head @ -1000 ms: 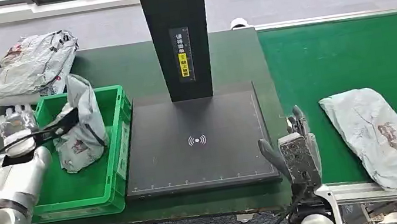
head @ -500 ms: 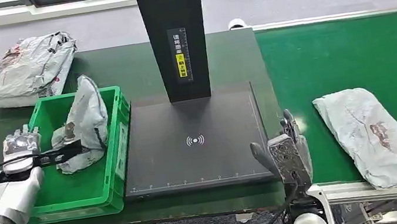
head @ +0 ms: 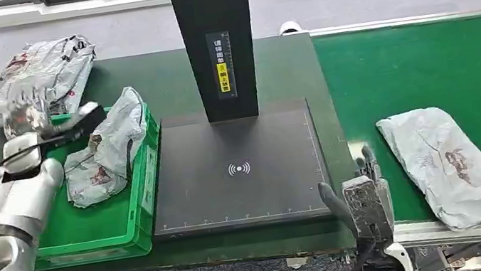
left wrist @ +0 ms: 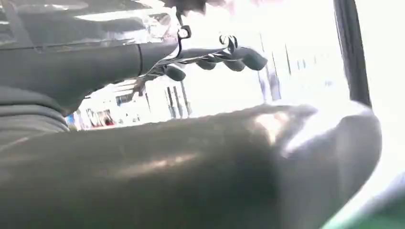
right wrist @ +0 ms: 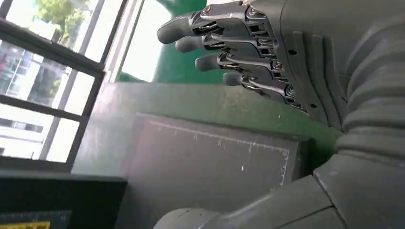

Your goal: Moved the parcel from conveyor to table for the left to box.

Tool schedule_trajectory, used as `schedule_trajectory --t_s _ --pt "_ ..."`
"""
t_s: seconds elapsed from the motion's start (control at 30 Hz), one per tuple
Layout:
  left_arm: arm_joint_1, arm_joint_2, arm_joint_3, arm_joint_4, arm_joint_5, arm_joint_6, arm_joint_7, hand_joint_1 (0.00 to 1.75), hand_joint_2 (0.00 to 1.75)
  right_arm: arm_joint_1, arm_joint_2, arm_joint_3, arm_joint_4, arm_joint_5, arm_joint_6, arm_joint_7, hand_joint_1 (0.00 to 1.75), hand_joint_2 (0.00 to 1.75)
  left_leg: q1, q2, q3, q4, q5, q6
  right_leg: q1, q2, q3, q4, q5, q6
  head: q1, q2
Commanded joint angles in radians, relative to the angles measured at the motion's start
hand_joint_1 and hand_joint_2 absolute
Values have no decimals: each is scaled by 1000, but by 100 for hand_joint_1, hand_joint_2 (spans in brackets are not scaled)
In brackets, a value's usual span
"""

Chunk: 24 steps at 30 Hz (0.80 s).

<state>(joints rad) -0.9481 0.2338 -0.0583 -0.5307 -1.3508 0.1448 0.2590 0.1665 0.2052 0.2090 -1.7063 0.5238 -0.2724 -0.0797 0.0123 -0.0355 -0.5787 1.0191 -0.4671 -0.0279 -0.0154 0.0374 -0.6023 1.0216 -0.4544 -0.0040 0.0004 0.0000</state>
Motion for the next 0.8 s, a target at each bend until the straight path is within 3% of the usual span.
schedule_trajectory --t_s 0.03,0.17,0.27,0.37,0.47,0.57,0.63,0.73,0.77,0.8 --pt "-26 -124 184 -278 339 125 -206 0 0 -13 -45 -40 15 -13 -14 4 0 175 1 3 0 -1 1 2 1 -3 1 -3 1 0 0 0" --pt "-3 -165 188 -339 663 -5 -306 0 0 -11 -49 -45 29 -23 -30 -6 0 175 0 0 0 -1 1 2 1 -5 1 -3 0 0 0 0" --pt "14 -170 172 -369 692 13 -316 0 0 -14 -46 -45 34 -22 -31 -6 0 175 1 1 1 -1 0 2 1 -4 1 -3 1 0 0 0" --pt "119 -185 158 -537 827 100 -370 0 0 -36 -49 -65 75 -40 4 -12 0 175 1 3 1 -2 0 2 1 -3 1 -4 1 1 0 0" --pt "128 -182 152 -549 832 102 -366 0 0 -39 -48 -69 80 -42 6 -16 0 175 0 6 2 -2 0 1 1 1 1 -3 1 0 0 0" --pt "145 -195 171 -583 911 123 -398 0 0 -41 -49 -77 89 -16 4 5 0 175 0 3 1 -2 0 2 1 -4 1 -3 1 0 0 0" --pt "274 -213 180 -717 1121 92 -448 0 0 -82 -60 -137 151 142 -42 117 0 175 0 2 1 -2 1 2 1 -4 1 -3 1 0 0 0" --pt "597 -277 85 -938 1338 -59 -530 0 0 -162 -122 -302 245 501 -15 338 0 175 -2 8 7 -7 0 2 -1 3 5 -7 2 1 0 0" --pt "659 -301 30 -953 1345 -94 -555 0 175 -186 -145 -364 272 551 16 358 0 175 -3 9 12 -12 1 4 -2 3 10 -13 4 2 0 0" --pt "706 -328 -26 -947 1354 -139 -564 0 175 -215 -188 -418 316 659 65 426 0 175 -4 5 10 -9 0 3 -3 1 9 -9 1 2 0 0"
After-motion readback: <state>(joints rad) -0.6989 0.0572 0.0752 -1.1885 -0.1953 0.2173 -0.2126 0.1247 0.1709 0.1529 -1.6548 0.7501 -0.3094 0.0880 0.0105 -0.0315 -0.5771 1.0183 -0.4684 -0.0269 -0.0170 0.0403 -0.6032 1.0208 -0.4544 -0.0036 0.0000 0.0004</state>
